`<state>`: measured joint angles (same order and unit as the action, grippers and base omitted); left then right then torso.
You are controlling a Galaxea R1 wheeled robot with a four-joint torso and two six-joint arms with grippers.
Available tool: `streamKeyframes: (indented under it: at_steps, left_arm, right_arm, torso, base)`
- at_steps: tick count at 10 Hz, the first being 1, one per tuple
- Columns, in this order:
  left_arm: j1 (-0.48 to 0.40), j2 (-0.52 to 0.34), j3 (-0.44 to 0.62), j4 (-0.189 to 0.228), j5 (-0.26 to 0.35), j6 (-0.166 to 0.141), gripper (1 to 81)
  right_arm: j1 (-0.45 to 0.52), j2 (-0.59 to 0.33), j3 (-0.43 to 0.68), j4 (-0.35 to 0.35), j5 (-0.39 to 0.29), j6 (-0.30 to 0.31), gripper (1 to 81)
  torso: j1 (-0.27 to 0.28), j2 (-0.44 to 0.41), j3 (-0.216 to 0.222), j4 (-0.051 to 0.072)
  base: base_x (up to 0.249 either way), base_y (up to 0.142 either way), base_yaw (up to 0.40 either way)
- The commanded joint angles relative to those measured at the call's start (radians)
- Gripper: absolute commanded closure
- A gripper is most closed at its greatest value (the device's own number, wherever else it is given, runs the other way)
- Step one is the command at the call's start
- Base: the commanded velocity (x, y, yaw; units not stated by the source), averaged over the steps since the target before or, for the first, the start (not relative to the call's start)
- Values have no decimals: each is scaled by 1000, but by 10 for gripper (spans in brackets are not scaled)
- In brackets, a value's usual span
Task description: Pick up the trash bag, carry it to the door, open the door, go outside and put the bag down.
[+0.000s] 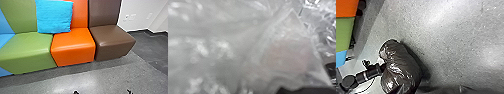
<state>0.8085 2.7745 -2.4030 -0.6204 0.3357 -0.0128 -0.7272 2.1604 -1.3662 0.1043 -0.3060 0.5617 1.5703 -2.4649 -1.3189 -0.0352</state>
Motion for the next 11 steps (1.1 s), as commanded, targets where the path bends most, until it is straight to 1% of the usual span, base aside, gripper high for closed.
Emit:
streamKeyframes:
  at_steps: [1, 3, 7, 9, 11]
  left_arm:
    - [-122, -90, 123, -9, 74, -4, 811]
    - [-130, -137, 192, -9, 68, -6, 811]
    - [-137, -212, 246, -13, 65, -7, 811]
    - [-145, -267, 304, -15, 63, -9, 811]
    - [-153, -308, 350, -25, 62, -9, 811]
  right_arm:
    - [90, -46, 36, 22, -47, -2, 10]
    - [84, -44, 36, 17, -47, -2, 10]
    - [84, -54, 36, 20, -45, -3, 10]
    - [84, -60, 38, 22, -44, -3, 10]
    - [79, -60, 38, 22, -42, -3, 10]
  torso:
    - [-63, 99, 63, 0]
    - [-110, 172, 101, 0]
    - [-204, 321, 180, 0]
    - [-253, 399, 221, 0]
    - [-302, 475, 261, 0]
  base:
    - [0, 0, 0]
    - [0, 0, 0]
    - [0, 0, 0]
    - [0, 0, 0]
    - [0, 0, 0]
